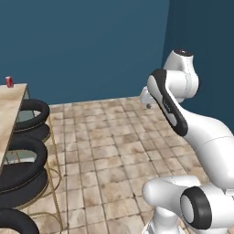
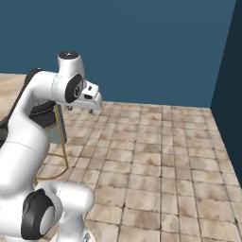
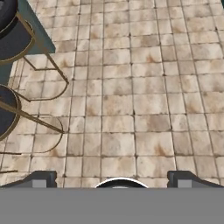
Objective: Four empty soda cans are scattered around the kitchen. Gather all the cans and cluster them next to the stove for recycling.
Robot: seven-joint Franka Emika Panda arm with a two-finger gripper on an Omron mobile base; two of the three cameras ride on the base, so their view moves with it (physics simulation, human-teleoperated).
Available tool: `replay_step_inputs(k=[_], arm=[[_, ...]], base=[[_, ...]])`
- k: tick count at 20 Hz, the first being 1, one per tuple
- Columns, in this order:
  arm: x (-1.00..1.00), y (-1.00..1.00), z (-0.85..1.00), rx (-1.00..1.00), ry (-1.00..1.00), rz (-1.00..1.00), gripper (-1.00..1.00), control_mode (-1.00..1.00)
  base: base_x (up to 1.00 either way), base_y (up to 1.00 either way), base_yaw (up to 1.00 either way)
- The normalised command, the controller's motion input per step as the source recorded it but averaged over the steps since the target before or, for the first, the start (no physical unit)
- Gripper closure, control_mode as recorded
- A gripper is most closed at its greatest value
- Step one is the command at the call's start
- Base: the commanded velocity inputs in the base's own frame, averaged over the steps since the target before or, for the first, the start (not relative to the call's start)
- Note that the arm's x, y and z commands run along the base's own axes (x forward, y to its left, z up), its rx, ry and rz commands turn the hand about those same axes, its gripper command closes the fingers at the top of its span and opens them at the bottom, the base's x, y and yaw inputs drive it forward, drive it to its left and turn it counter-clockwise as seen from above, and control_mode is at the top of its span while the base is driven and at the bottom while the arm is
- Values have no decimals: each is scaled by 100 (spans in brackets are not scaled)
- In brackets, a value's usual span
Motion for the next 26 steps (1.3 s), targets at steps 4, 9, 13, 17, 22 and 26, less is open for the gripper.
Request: replay_step_inputs(k=[4, 9, 13, 17, 22, 26], arm=[[0, 0, 0, 0, 0, 0, -100, 100], [0, 0, 0, 0, 0, 0, -100, 100], [0, 0, 0, 0, 0, 0, -100, 100], [0, 0, 0, 0, 0, 0, -100, 100], [0, 0, 0, 0, 0, 0, -100, 100], [0, 0, 0, 0, 0, 0, -100, 100]], base=[[65, -12, 0], [66, -14, 1], [65, -16, 2], [64, -18, 2], [63, -19, 2], [62, -20, 3]])
